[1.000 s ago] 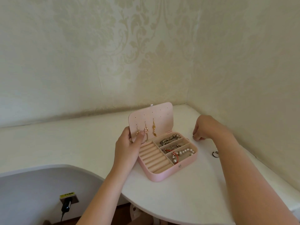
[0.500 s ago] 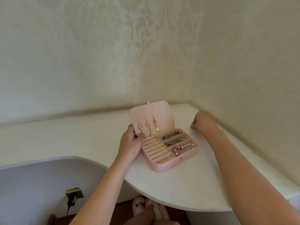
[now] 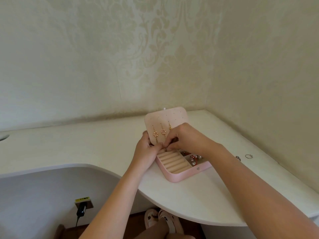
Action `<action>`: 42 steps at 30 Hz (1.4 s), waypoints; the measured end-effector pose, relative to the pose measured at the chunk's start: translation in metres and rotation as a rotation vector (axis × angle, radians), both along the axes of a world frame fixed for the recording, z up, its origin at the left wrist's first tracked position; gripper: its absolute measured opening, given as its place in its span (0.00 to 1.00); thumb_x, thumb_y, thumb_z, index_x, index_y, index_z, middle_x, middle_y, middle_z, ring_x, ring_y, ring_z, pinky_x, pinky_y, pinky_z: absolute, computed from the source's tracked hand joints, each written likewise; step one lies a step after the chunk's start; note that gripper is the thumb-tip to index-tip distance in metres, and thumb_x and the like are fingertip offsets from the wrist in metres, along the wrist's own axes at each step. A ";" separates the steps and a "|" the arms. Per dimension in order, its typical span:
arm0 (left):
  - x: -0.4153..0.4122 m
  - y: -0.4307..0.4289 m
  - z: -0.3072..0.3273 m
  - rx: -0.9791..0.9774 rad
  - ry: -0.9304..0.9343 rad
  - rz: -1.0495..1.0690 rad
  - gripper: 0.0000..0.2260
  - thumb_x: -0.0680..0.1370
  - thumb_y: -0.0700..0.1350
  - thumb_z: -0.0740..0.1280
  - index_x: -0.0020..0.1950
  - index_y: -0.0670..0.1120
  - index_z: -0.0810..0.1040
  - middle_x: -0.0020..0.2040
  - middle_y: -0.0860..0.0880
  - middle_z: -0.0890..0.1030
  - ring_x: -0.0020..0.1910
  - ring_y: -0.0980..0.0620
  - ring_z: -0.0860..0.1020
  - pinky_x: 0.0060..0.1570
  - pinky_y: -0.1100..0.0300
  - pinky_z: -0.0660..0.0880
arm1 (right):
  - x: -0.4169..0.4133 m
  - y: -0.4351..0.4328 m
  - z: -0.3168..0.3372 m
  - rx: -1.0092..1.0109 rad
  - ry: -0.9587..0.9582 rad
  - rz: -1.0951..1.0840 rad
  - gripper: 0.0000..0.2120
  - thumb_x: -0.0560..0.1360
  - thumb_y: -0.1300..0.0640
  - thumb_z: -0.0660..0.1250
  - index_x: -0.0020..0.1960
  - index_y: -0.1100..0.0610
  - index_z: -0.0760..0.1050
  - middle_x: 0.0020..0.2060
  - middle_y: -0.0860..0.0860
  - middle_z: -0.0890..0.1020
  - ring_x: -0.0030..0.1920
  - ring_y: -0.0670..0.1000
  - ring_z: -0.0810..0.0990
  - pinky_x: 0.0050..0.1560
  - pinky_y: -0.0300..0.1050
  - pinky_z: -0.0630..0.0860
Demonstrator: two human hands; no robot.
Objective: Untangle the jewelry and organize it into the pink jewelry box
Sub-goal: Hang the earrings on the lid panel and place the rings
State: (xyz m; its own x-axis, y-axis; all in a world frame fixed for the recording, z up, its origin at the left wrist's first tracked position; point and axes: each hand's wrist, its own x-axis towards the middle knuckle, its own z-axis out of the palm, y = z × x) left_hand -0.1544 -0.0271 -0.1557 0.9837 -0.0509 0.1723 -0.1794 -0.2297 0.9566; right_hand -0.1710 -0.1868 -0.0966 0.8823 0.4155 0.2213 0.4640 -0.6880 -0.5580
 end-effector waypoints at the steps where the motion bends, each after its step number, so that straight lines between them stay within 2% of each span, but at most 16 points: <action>1: 0.001 0.000 0.000 0.007 0.000 -0.003 0.20 0.65 0.44 0.67 0.57 0.46 0.74 0.48 0.49 0.82 0.47 0.51 0.81 0.46 0.55 0.77 | 0.000 0.001 -0.001 -0.006 0.000 0.002 0.06 0.68 0.66 0.74 0.44 0.60 0.84 0.39 0.53 0.85 0.37 0.44 0.80 0.43 0.33 0.75; 5: 0.002 -0.001 -0.001 0.021 0.002 -0.012 0.22 0.64 0.43 0.66 0.58 0.46 0.73 0.48 0.50 0.82 0.47 0.52 0.81 0.43 0.57 0.75 | 0.000 0.003 -0.002 -0.041 -0.017 0.008 0.06 0.69 0.65 0.73 0.45 0.60 0.84 0.41 0.53 0.85 0.37 0.42 0.78 0.41 0.28 0.73; 9: 0.003 0.000 -0.003 0.008 -0.011 -0.015 0.18 0.70 0.38 0.66 0.59 0.47 0.73 0.49 0.51 0.82 0.48 0.54 0.80 0.43 0.59 0.75 | 0.000 0.000 -0.004 -0.017 0.008 0.053 0.08 0.71 0.67 0.69 0.47 0.58 0.84 0.43 0.50 0.83 0.44 0.46 0.80 0.47 0.35 0.75; 11: 0.002 0.000 -0.003 -0.006 -0.008 -0.022 0.19 0.68 0.40 0.66 0.59 0.47 0.73 0.49 0.51 0.82 0.48 0.54 0.81 0.45 0.58 0.76 | 0.002 -0.001 -0.004 0.039 0.035 0.025 0.07 0.70 0.67 0.71 0.45 0.58 0.84 0.40 0.50 0.84 0.41 0.45 0.81 0.45 0.35 0.77; 14: 0.000 0.000 -0.001 -0.041 0.006 -0.036 0.21 0.65 0.42 0.66 0.59 0.48 0.73 0.49 0.52 0.82 0.47 0.55 0.81 0.45 0.59 0.76 | 0.005 0.000 -0.004 0.072 0.085 -0.026 0.07 0.67 0.66 0.74 0.42 0.56 0.84 0.34 0.50 0.84 0.36 0.44 0.80 0.43 0.42 0.79; 17: -0.002 0.000 0.000 -0.050 0.006 -0.045 0.21 0.64 0.44 0.68 0.58 0.47 0.73 0.48 0.51 0.82 0.46 0.55 0.81 0.42 0.62 0.75 | 0.006 -0.002 -0.004 0.061 0.110 -0.020 0.07 0.67 0.67 0.74 0.42 0.57 0.83 0.33 0.48 0.83 0.34 0.40 0.79 0.41 0.37 0.78; 19: -0.003 -0.001 0.000 -0.059 0.004 -0.048 0.19 0.68 0.42 0.71 0.57 0.47 0.73 0.47 0.51 0.82 0.45 0.56 0.81 0.41 0.64 0.75 | 0.004 -0.012 0.001 0.145 0.158 -0.035 0.07 0.68 0.68 0.73 0.43 0.60 0.82 0.33 0.51 0.83 0.34 0.42 0.80 0.40 0.33 0.76; 22: -0.003 -0.002 0.000 -0.068 0.003 -0.050 0.22 0.67 0.45 0.73 0.58 0.47 0.72 0.48 0.52 0.82 0.46 0.55 0.81 0.43 0.62 0.75 | 0.010 -0.048 0.013 0.355 0.147 -0.158 0.08 0.69 0.71 0.71 0.40 0.59 0.81 0.31 0.53 0.82 0.30 0.45 0.80 0.35 0.34 0.78; 25: -0.002 -0.003 -0.001 -0.043 -0.006 -0.047 0.21 0.69 0.41 0.74 0.60 0.46 0.71 0.48 0.53 0.81 0.45 0.57 0.80 0.38 0.69 0.73 | 0.019 -0.092 0.010 0.231 0.114 -0.329 0.11 0.70 0.70 0.70 0.39 0.55 0.81 0.28 0.49 0.81 0.29 0.45 0.80 0.33 0.33 0.76; 28: -0.002 -0.003 0.000 -0.022 -0.018 -0.048 0.21 0.70 0.38 0.72 0.61 0.44 0.70 0.48 0.54 0.80 0.43 0.59 0.78 0.34 0.73 0.71 | 0.022 -0.114 -0.001 0.027 0.282 -0.374 0.10 0.69 0.68 0.72 0.42 0.54 0.82 0.39 0.53 0.83 0.36 0.49 0.81 0.40 0.36 0.77; 31: -0.002 -0.004 0.000 0.005 -0.026 -0.053 0.21 0.71 0.37 0.72 0.61 0.44 0.69 0.47 0.54 0.79 0.43 0.60 0.77 0.33 0.75 0.70 | 0.021 -0.110 -0.006 -0.093 0.368 -0.344 0.09 0.69 0.62 0.74 0.48 0.54 0.82 0.41 0.50 0.80 0.35 0.45 0.77 0.34 0.28 0.73; 35: -0.001 -0.004 0.000 0.025 -0.037 -0.042 0.21 0.71 0.37 0.72 0.62 0.43 0.69 0.47 0.54 0.78 0.43 0.60 0.77 0.34 0.75 0.70 | 0.024 -0.106 -0.010 -0.069 0.357 -0.348 0.06 0.68 0.62 0.75 0.42 0.54 0.82 0.36 0.50 0.79 0.32 0.44 0.77 0.30 0.28 0.70; 39: -0.001 -0.005 0.000 0.047 -0.042 -0.022 0.21 0.71 0.37 0.71 0.61 0.43 0.69 0.46 0.55 0.78 0.42 0.61 0.76 0.32 0.75 0.69 | 0.026 -0.108 -0.012 -0.019 0.366 -0.387 0.06 0.67 0.64 0.75 0.41 0.58 0.80 0.32 0.50 0.81 0.30 0.43 0.79 0.31 0.30 0.72; 42: -0.002 -0.005 0.001 0.042 -0.032 -0.019 0.20 0.72 0.37 0.71 0.61 0.44 0.69 0.46 0.55 0.78 0.42 0.61 0.76 0.32 0.75 0.69 | 0.026 -0.109 -0.011 0.035 0.308 -0.402 0.07 0.65 0.67 0.76 0.36 0.58 0.79 0.29 0.50 0.81 0.27 0.43 0.79 0.30 0.31 0.74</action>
State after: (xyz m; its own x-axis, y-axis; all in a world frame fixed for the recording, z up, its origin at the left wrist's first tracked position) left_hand -0.1569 -0.0325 -0.1550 0.9765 -0.0776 0.2010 -0.2146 -0.2658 0.9399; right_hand -0.1449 -0.2962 -0.1079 0.9974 0.0271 -0.0662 -0.0228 -0.7568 -0.6532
